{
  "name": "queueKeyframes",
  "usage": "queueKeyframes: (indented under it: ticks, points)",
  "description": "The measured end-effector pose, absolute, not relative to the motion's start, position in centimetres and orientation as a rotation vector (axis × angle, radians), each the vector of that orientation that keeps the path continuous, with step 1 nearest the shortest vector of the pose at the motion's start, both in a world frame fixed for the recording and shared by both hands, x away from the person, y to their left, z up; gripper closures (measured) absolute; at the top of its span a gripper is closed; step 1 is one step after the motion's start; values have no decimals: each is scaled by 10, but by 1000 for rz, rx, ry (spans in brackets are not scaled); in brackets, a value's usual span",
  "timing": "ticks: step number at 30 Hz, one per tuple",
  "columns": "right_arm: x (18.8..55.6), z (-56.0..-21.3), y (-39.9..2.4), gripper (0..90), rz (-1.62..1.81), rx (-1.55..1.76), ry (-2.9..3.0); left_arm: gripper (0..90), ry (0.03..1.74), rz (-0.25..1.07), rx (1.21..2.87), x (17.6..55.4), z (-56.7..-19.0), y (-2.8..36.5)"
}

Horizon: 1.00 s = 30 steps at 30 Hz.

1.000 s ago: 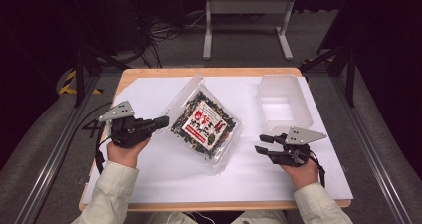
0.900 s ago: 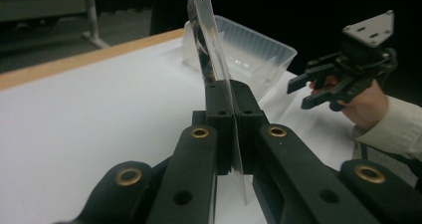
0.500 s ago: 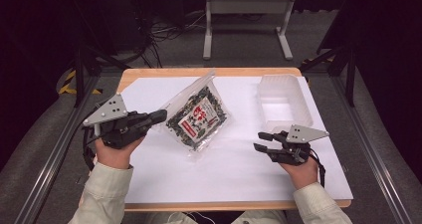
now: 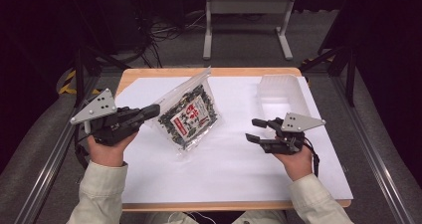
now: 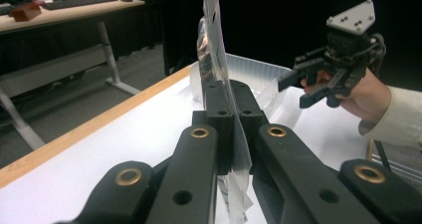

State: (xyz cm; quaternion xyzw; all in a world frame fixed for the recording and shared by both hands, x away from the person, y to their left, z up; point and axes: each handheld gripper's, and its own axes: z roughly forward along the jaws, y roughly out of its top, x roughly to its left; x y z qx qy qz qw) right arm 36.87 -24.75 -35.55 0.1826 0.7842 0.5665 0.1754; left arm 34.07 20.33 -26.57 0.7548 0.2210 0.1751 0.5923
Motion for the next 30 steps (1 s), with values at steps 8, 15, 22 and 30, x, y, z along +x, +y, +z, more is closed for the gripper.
queueKeyframes:
  ticks: [8,15,22,30]
  points:
    - [387,-321,-208,293,1598,374,2245,896,486,356,1757,338,-265,206]
    - [398,-301,-185,261,1649,351,2251,896,463,324,1745,336,-262,214]
    - [406,-287,-171,237,1726,335,2236,896,441,318,1772,334,-261,210]
    - [412,-278,-159,191,1751,294,2255,896,391,279,1788,334,-260,208]
